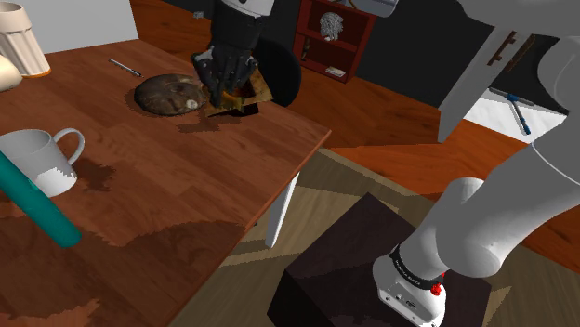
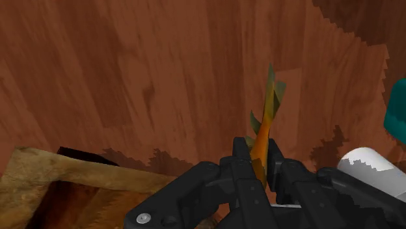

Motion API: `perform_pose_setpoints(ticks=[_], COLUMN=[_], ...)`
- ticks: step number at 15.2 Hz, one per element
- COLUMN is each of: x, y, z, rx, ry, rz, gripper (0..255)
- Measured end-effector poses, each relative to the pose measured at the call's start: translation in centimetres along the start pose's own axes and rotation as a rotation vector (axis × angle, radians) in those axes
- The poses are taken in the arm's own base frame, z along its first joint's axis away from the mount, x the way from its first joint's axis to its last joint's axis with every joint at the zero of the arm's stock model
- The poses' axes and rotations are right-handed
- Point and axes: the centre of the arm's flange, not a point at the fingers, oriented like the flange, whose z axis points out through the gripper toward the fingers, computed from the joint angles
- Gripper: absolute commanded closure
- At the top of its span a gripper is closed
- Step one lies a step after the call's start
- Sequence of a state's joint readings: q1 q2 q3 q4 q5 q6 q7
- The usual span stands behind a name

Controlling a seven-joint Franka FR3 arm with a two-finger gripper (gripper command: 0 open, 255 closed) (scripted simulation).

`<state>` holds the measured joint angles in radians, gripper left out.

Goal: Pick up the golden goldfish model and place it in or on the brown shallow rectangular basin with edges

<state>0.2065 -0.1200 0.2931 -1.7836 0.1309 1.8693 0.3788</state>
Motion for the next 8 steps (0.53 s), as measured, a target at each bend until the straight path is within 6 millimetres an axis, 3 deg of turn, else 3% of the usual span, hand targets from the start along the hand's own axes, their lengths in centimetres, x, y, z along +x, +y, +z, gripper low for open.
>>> perform_pose_setpoints(ticks=[8], x=[7.5], y=[7.5], z=[0.1], rx=[0.0], ry=[0.0], rz=[0.0], gripper=[255])
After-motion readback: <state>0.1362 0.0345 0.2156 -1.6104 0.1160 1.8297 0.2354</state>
